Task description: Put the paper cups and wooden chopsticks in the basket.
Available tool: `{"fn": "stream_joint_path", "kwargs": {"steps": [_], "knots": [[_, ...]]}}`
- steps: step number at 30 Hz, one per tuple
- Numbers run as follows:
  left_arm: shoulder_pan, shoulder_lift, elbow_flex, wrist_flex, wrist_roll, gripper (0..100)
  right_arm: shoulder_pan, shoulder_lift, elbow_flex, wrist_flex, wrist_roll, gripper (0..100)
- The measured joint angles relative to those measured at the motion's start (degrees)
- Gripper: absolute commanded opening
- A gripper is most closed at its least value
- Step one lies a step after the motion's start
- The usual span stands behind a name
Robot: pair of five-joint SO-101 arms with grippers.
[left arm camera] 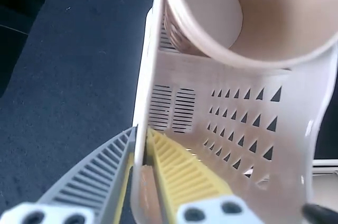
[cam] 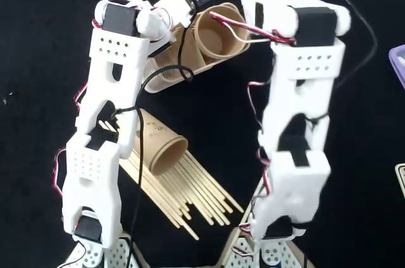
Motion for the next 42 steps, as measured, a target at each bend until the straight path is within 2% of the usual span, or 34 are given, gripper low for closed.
{"fn": "stream_joint_path", "kwargs": {"steps": [4,12,24,30,34,39,42], "knots": [[-0.2,0.0,0.0,0.0,0.0,3,-2.1,-6.5,15.0,-1.1,4.2,28.9],[-0.2,0.0,0.0,0.0,0.0,3,-2.1,-7.6,35.3,-16.4,11.4,28.8],[-0.2,0.0,0.0,0.0,0.0,3,-2.1,-3.3,36.8,-27.4,12.0,27.6],[-0.2,0.0,0.0,-0.1,-0.1,3,-2.3,4.7,36.5,-29.2,14.7,16.9],[-0.1,0.0,0.0,-0.1,-0.1,3,-2.3,6.9,34.5,-29.2,15.0,0.8],[-0.2,0.2,0.1,0.0,0.1,3,-2.0,7.2,33.9,-29.2,15.3,1.1],[-0.2,0.2,0.1,0.0,3.1,3,-1.9,7.3,33.4,-28.9,15.3,1.1]]}}
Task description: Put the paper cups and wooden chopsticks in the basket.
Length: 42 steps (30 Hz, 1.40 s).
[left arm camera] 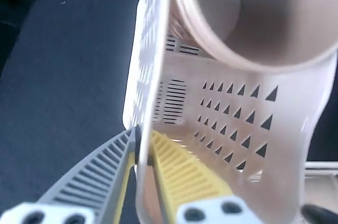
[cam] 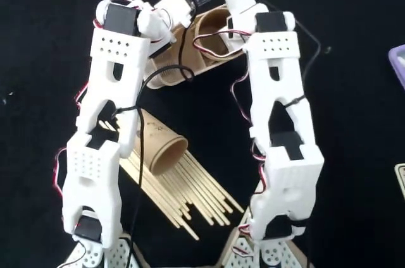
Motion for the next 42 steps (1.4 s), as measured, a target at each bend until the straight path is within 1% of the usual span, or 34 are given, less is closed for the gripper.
{"fn": "stream_joint_path", "kwargs": {"steps": [3,8,14,17,22,25,30,32,35,37,42], "knots": [[0.0,0.0,0.0,-0.9,3.5,3,0.2,-0.7,-0.1,2.4,-0.2,1.1],[0.1,-0.1,0.0,-3.5,11.3,3,0.4,-5.4,-0.1,8.2,-4.4,1.1],[0.2,-0.2,0.0,-3.8,19.7,3,1.0,-11.7,0.0,14.9,-7.4,1.1],[0.2,-0.1,0.1,-3.7,22.8,3,1.0,-13.7,-0.4,17.6,-9.3,1.1],[0.3,-0.1,0.1,-1.8,23.8,3,1.0,-13.8,-0.6,19.6,-14.2,1.1],[0.3,-0.1,0.1,-1.8,24.2,3,1.0,-13.8,-0.7,19.7,-14.6,1.1],[-0.2,-0.1,0.1,-2.9,24.2,3,0.9,-11.6,-1.1,16.5,-14.2,1.1],[-0.7,0.1,0.1,-3.3,24.2,7,0.8,-9.6,-1.6,16.4,-14.2,1.1],[-0.8,0.4,0.1,-3.9,24.5,18,0.9,-7.5,-1.6,16.4,-14.5,1.1],[-1.6,1.1,0.0,-4.8,25.8,23,0.7,-6.7,-1.4,17.0,-14.7,1.1],[-3.9,2.4,0.0,-6.4,27.1,20,0.8,-6.4,-1.4,17.0,-14.8,1.1]]}}
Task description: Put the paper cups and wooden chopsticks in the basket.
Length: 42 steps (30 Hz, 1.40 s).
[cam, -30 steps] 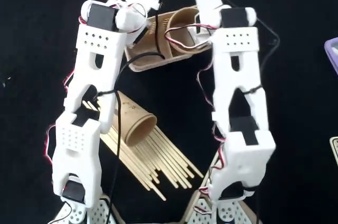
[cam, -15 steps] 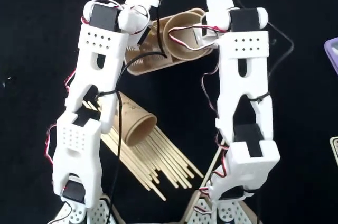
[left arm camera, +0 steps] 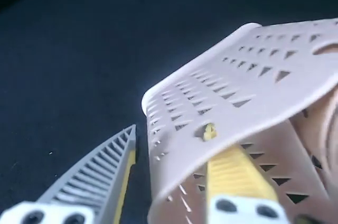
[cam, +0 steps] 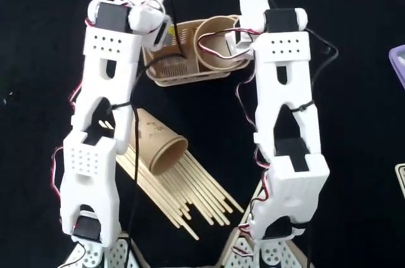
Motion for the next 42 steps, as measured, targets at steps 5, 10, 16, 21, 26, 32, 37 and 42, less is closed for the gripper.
{"fn": "stream_joint_path", "kwargs": {"steps": [5,10,16,21,26,32,37,42], "knots": [[-1.5,0.1,-0.1,-2.0,0.3,21,-0.2,0.0,0.0,-2.3,-0.3,1.1],[-1.8,0.2,-6.5,-2.1,0.3,21,-0.3,0.0,0.0,-7.1,-0.5,1.1],[-2.0,1.6,-11.9,-2.6,0.3,20,-0.4,0.0,-0.1,-8.8,-0.6,1.1],[-2.1,2.6,-12.4,1.8,0.3,16,-0.4,0.0,-1.8,-4.2,-0.6,1.1],[-1.9,2.6,-13.1,7.7,0.4,7,-0.4,0.0,-6.5,4.1,-0.6,1.1],[-1.8,-1.2,-9.1,9.0,0.4,7,-0.5,-2.9,-9.8,11.2,-0.6,1.1],[0.1,-11.4,4.7,9.0,0.3,7,-0.5,-10.5,-1.6,11.4,-0.6,1.1],[1.6,-21.7,19.2,9.0,0.3,7,-0.9,-17.8,6.3,11.5,-0.6,1.1]]}}
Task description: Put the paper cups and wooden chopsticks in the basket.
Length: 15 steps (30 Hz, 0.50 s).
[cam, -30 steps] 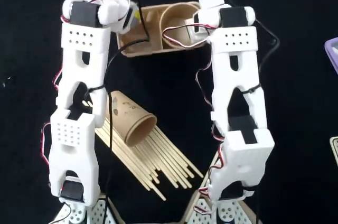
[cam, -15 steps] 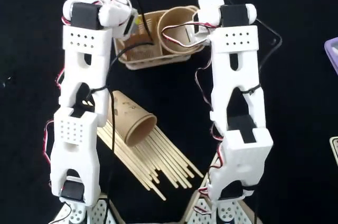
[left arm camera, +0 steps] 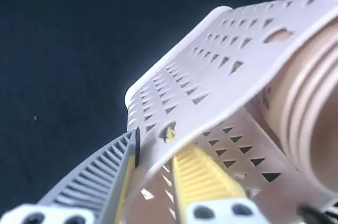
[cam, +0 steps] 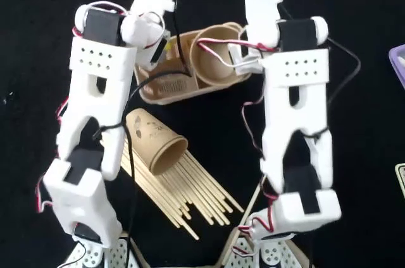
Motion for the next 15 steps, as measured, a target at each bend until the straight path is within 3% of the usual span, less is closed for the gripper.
{"fn": "stream_joint_path", "kwargs": {"steps": [6,15], "knots": [[0.0,-2.8,8.1,0.0,0.0,7,-0.8,-5.5,9.8,0.1,0.4,1.1],[0.1,1.9,7.6,-2.1,-1.6,10,-0.8,-11.0,16.2,-1.6,-0.3,1.1]]}}
